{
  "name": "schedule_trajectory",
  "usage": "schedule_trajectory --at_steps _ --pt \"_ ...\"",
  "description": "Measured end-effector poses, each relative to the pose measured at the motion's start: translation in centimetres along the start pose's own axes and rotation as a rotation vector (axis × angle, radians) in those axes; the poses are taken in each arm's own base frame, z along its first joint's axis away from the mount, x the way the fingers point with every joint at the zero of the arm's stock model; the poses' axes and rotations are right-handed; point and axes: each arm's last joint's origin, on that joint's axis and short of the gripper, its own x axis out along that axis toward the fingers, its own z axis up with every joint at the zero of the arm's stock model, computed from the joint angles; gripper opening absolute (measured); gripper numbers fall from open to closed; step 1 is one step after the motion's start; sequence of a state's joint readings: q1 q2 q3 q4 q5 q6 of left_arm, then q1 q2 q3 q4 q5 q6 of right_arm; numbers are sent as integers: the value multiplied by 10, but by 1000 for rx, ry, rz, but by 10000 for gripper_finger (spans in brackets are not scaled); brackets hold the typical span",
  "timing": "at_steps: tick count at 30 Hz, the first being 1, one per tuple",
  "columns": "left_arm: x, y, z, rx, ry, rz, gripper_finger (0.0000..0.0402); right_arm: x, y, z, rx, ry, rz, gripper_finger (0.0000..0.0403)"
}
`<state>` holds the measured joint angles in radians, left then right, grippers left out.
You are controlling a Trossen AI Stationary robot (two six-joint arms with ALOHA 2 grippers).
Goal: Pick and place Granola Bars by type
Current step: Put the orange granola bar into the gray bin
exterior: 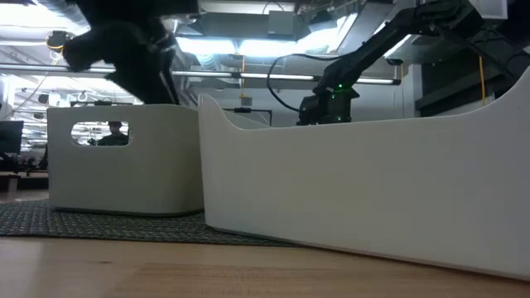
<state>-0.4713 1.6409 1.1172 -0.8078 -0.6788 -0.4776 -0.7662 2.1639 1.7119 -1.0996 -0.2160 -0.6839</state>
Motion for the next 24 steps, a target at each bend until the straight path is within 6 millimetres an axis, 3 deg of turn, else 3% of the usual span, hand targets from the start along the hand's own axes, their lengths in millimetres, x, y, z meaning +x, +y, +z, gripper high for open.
schedule_trajectory --at_steps 7,19,24 --pt "6 -2 -6 -11 2 2 111 0 -4 2 16 3 -71 307" --pt "6 -2 -6 -11 2 1 111 9 6 6 -13 22 -61 310" --pt "5 -2 -6 -10 9 -15 111 15 8 8 -40 66 -140 310"
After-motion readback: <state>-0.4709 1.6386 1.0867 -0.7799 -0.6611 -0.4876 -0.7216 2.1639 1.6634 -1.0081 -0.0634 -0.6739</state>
